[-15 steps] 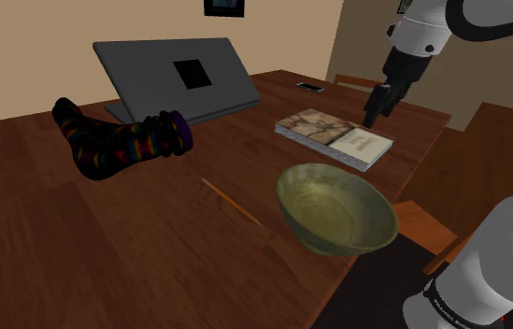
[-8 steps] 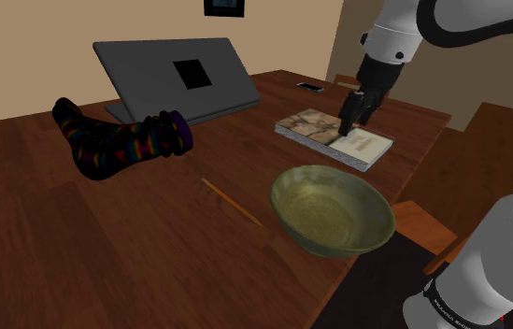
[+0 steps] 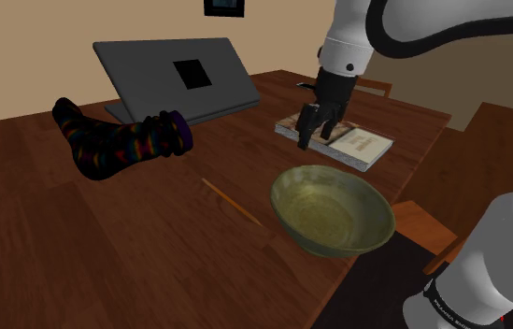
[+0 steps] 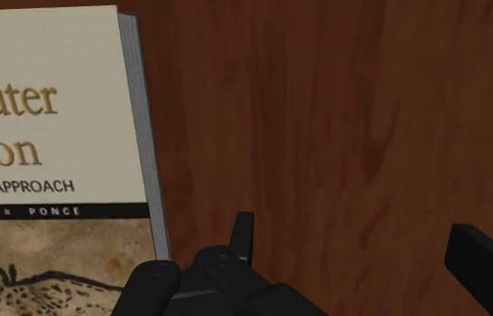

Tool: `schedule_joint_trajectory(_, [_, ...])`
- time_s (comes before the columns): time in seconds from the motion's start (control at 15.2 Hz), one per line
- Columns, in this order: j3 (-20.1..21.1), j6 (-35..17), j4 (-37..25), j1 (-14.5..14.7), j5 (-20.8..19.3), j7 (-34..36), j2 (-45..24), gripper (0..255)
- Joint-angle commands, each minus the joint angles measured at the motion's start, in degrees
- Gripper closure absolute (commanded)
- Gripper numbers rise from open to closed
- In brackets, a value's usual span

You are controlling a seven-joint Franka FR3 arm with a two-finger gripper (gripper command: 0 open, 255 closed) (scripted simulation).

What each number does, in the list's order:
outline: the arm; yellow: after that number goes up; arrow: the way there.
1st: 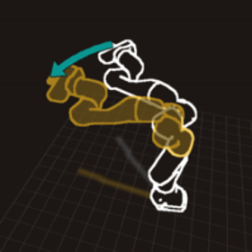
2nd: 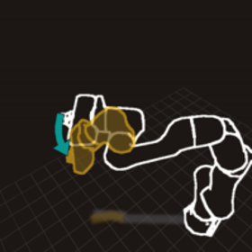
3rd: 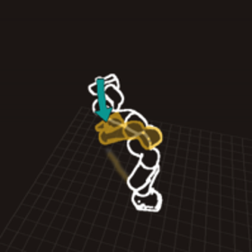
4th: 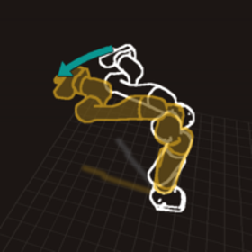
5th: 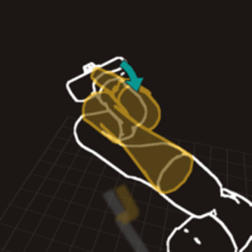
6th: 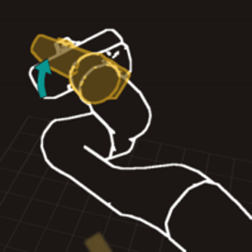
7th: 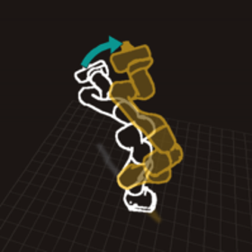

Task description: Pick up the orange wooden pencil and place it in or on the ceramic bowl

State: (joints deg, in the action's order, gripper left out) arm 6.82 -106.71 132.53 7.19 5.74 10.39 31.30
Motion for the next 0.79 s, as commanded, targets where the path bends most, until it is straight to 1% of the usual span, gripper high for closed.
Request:
schedule_joint_trajectory(0.0, [1.3, -1.0, -1.2, 1.0, 1.7, 1.5, -2.3, 0])
schedule_joint_trajectory(0.4, [5.0, -4.2, -7.2, 3.5, 5.5, 5.5, -11.4, 0])
schedule_joint_trajectory(0.73, [7.8, -6.3, -13.7, 5.3, 7.6, 8.7, -19.4, 0])
